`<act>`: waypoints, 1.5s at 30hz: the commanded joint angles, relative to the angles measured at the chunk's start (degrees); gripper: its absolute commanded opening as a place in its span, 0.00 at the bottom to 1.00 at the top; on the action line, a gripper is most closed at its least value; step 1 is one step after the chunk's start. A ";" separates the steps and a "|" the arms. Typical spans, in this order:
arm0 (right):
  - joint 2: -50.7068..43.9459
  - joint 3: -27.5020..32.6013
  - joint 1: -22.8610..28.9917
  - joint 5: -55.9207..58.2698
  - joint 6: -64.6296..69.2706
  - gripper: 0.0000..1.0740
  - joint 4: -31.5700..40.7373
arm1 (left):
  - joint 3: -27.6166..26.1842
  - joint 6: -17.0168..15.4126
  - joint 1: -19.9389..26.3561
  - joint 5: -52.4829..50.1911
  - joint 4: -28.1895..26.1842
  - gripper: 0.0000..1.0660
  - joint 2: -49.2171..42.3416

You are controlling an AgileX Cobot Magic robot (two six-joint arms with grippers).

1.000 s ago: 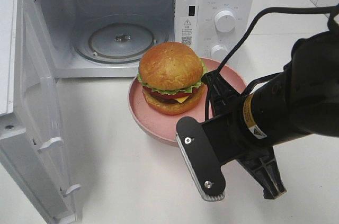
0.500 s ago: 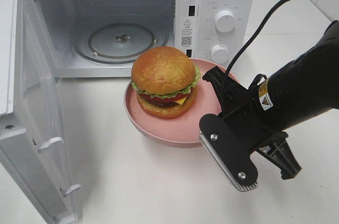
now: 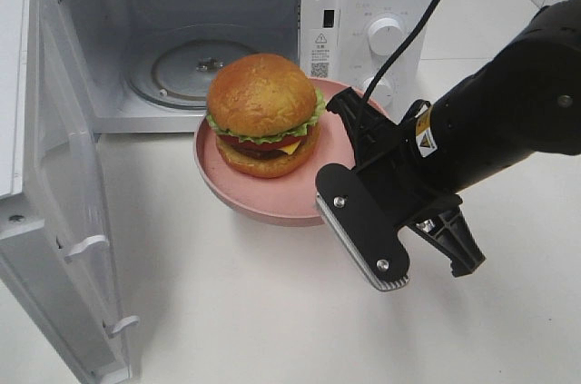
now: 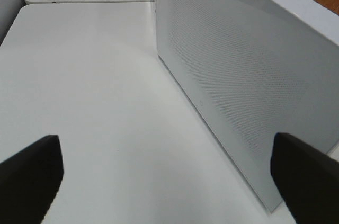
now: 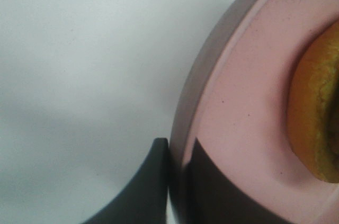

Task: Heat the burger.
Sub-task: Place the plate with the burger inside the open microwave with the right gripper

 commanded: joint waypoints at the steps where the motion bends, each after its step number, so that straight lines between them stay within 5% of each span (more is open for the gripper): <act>1: 1.09 -2.41 -0.11 -3.09 0.06 0.00 0.00 | 0.23 -0.40 0.11 -0.40 -0.34 0.94 -1.03; 45: 17.70 -19.94 -0.11 -8.82 8.25 0.00 0.00 | 0.23 -0.40 0.11 -0.40 -0.34 0.94 -1.03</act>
